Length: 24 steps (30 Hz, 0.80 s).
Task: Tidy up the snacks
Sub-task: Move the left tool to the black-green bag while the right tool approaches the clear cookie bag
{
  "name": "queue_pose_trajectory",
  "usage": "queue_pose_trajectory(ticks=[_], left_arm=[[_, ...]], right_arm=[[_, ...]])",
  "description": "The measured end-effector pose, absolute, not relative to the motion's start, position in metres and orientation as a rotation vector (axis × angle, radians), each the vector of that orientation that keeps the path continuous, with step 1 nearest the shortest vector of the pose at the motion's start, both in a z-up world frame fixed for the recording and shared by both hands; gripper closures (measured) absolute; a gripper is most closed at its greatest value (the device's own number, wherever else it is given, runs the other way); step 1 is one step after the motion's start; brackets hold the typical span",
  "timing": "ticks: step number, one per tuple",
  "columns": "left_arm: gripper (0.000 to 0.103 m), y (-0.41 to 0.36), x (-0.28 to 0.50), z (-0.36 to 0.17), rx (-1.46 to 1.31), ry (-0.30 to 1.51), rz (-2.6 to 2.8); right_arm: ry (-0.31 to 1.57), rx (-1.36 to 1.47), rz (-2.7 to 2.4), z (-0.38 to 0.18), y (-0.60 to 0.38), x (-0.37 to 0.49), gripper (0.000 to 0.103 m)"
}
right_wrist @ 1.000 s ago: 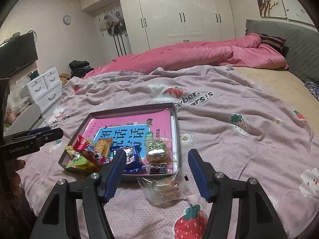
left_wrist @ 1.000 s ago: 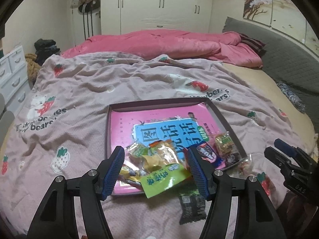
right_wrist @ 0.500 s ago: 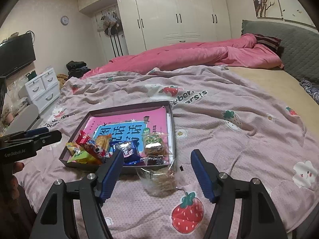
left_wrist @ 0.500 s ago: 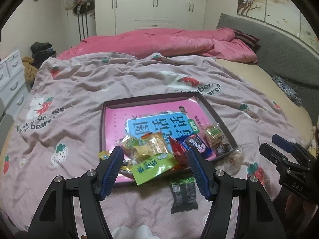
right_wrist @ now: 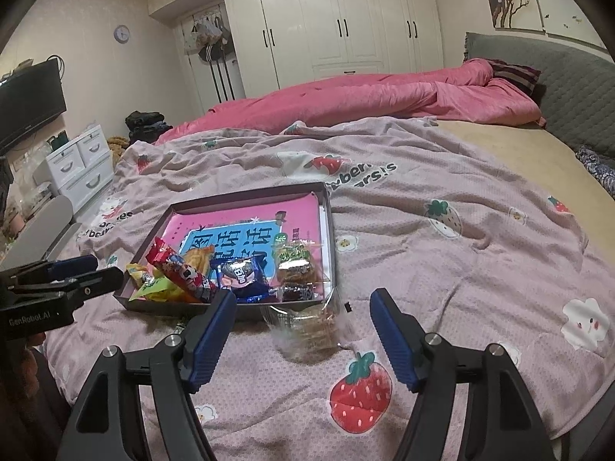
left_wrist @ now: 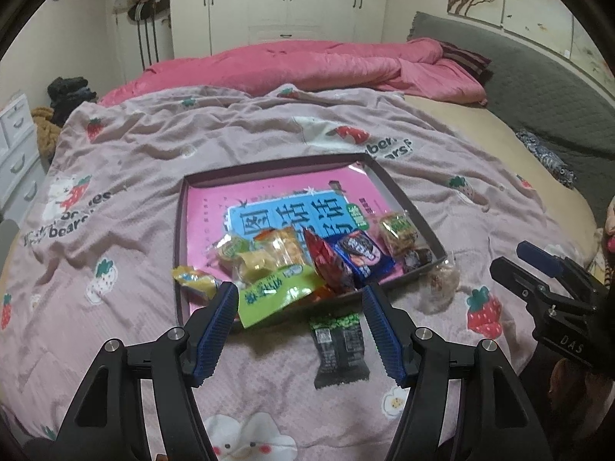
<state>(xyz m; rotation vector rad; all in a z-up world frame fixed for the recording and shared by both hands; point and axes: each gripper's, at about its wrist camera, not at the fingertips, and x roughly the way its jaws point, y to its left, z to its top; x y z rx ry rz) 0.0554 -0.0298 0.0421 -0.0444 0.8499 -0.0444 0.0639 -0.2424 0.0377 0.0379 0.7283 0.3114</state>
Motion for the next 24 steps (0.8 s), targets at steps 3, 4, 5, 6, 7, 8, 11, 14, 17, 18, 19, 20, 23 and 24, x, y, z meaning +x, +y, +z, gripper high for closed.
queue_pose_trajectory(ticks=[3, 4, 5, 6, 7, 8, 11, 14, 17, 18, 19, 20, 23, 24], left_arm=[[0.034, -0.031, 0.054, 0.035, -0.05, 0.879, -0.058], [0.034, -0.032, 0.054, 0.031, -0.058, 0.89, -0.065], [0.034, -0.032, 0.054, 0.029, -0.062, 0.899, -0.07], [0.034, -0.033, 0.054, 0.026, -0.066, 0.911, -0.073], [0.034, -0.033, 0.054, 0.023, -0.07, 0.92, -0.079], [0.034, -0.034, 0.054, 0.02, -0.072, 0.93, -0.085], [0.034, -0.038, 0.055, 0.008, -0.079, 0.966, -0.098], [0.034, -0.04, 0.058, -0.003, -0.092, 1.003, -0.105], [0.034, -0.042, 0.061, -0.014, -0.1, 1.037, -0.114], [0.034, -0.043, 0.061, -0.018, -0.1, 1.044, -0.116], [0.034, -0.044, 0.062, -0.02, -0.097, 1.05, -0.112], [0.034, -0.045, 0.063, -0.023, -0.094, 1.058, -0.111], [0.034, -0.05, 0.066, -0.03, -0.091, 1.078, -0.113], [0.034, -0.051, 0.067, -0.032, -0.09, 1.082, -0.114]], right_arm=[[0.748, 0.033, 0.315, 0.034, -0.241, 0.064, 0.031], [0.757, 0.029, 0.316, 0.032, -0.24, 0.065, 0.031], [0.763, 0.024, 0.317, 0.03, -0.239, 0.065, 0.031], [0.77, 0.018, 0.319, 0.029, -0.238, 0.066, 0.031], [0.778, 0.011, 0.318, 0.027, -0.237, 0.067, 0.031], [0.785, 0.005, 0.318, 0.025, -0.236, 0.067, 0.031], [0.811, -0.007, 0.321, 0.019, -0.233, 0.069, 0.031], [0.841, -0.017, 0.317, 0.011, -0.232, 0.073, 0.031], [0.87, -0.016, 0.321, 0.004, -0.231, 0.078, 0.031], [0.874, -0.017, 0.322, 0.002, -0.231, 0.079, 0.031], [0.878, -0.019, 0.323, 0.001, -0.23, 0.08, 0.031], [0.885, -0.021, 0.323, -0.001, -0.23, 0.081, 0.031], [0.902, -0.027, 0.323, -0.006, -0.229, 0.084, 0.031], [0.906, -0.03, 0.323, -0.006, -0.229, 0.085, 0.031]])
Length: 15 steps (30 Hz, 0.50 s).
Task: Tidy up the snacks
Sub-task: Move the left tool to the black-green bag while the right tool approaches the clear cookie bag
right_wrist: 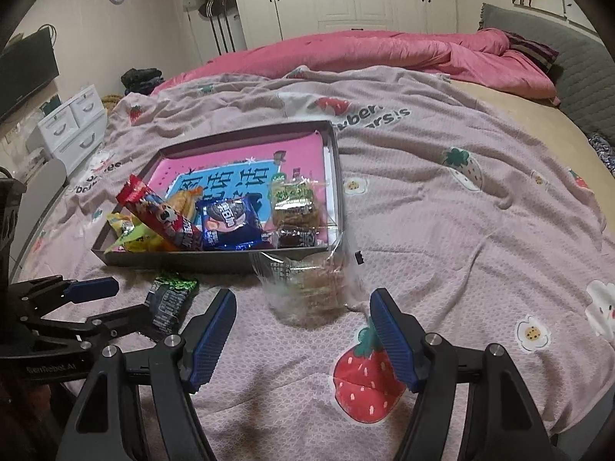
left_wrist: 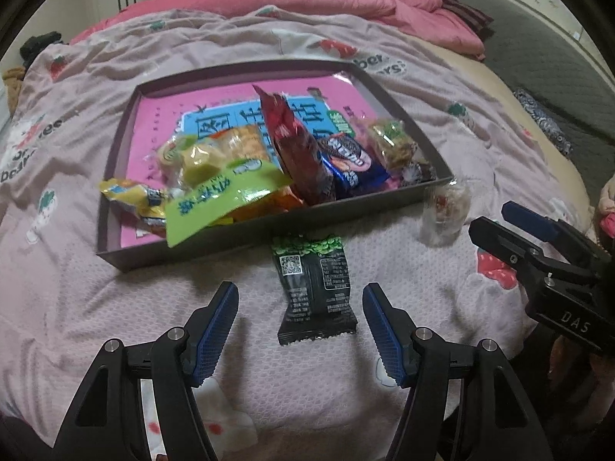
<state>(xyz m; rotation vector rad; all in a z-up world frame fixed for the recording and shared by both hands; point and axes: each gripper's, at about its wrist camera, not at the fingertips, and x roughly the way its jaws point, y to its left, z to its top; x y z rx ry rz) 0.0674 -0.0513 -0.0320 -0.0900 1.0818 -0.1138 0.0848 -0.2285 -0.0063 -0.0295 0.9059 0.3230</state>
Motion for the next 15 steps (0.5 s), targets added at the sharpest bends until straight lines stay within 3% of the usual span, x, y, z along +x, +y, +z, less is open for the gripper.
queue_pose_trajectory(ticks=[15], left_arm=[[0.034, -0.059, 0.083, -0.051, -0.079, 1.121, -0.109]], right_arm=[[0.926, -0.04, 0.319, -0.014, -0.228, 0.092, 0.031]])
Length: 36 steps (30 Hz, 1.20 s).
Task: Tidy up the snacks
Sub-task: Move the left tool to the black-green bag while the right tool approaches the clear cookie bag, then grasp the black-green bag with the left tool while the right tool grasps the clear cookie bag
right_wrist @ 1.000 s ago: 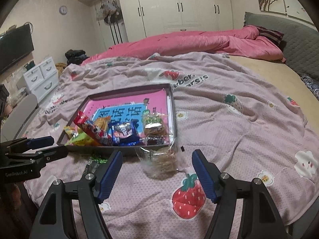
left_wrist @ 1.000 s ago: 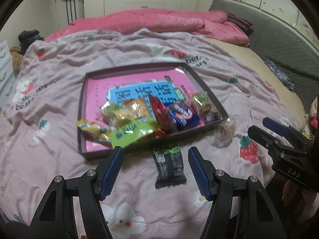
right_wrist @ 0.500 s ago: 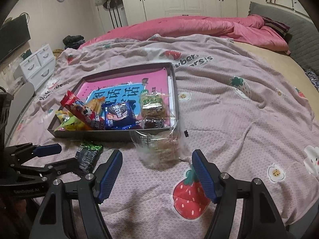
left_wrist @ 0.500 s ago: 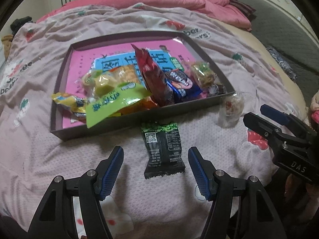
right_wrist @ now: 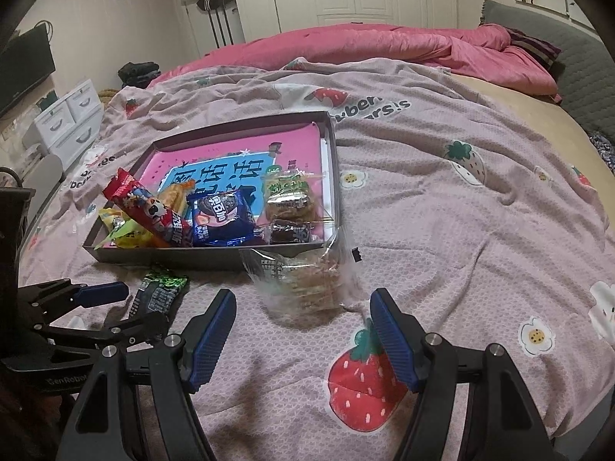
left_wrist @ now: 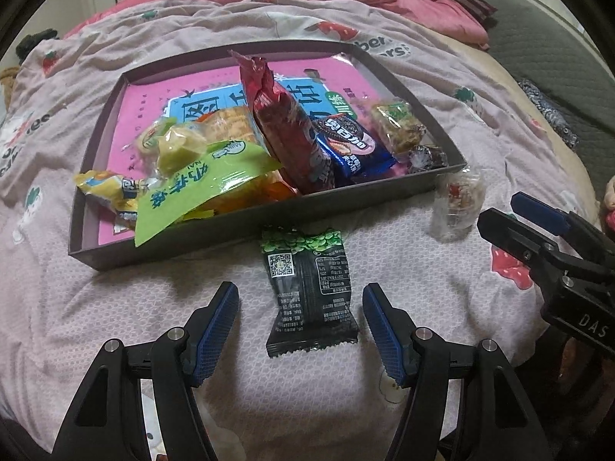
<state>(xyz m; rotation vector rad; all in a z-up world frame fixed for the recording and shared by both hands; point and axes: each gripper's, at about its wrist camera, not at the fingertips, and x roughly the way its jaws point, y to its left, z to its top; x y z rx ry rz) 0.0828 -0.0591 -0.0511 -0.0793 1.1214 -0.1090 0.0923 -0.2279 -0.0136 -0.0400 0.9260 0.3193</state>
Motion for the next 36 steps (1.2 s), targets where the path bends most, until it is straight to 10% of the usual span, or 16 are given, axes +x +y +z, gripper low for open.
queue_pose_trajectory(ticks=[31, 36], left_arm=[[0.035, -0.062, 0.093, -0.068, -0.077, 1.128, -0.08], [0.055, -0.061, 0.093, -0.067, -0.096, 1.125, -0.096]], right_arm=[[0.963, -0.123, 0.326, -0.04, -0.214, 0.12, 0.035], [0.953, -0.138, 0.337, -0.04, -0.212, 0.118, 0.039]])
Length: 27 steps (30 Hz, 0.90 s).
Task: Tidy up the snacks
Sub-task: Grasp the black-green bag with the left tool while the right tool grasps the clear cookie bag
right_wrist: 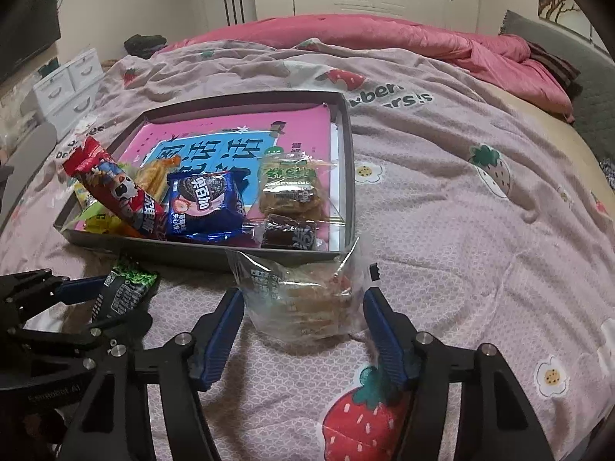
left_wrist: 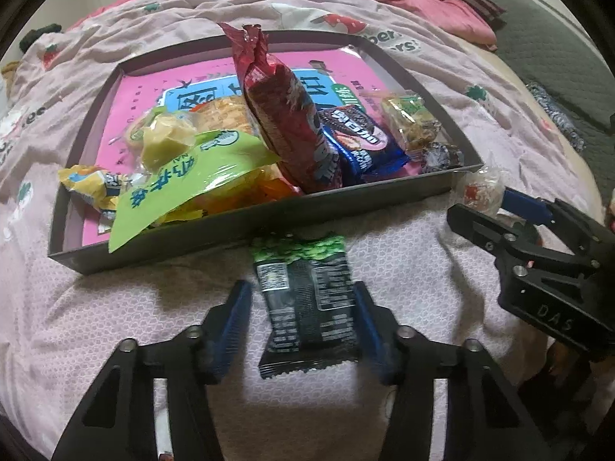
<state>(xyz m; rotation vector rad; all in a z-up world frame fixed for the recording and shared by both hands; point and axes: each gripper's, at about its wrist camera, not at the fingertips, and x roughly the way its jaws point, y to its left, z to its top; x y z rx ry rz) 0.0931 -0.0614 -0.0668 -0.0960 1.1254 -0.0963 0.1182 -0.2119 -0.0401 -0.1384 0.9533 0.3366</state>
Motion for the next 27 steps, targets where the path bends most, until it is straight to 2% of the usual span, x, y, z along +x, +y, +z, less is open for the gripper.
queue_pose_trajectory(ticks=[10, 27], left_arm=[[0.064, -0.044, 0.084, -0.055, -0.191, 1.119, -0.141], [0.065, -0.016, 0.066, 0.002, -0.185, 0.962, -0.072]], right_arm=[[0.922, -0.083, 0.365, -0.03, -0.22, 0.115, 0.041], [0.754, 0.057, 0.379, 0.013, -0.241, 0.103, 0.041]])
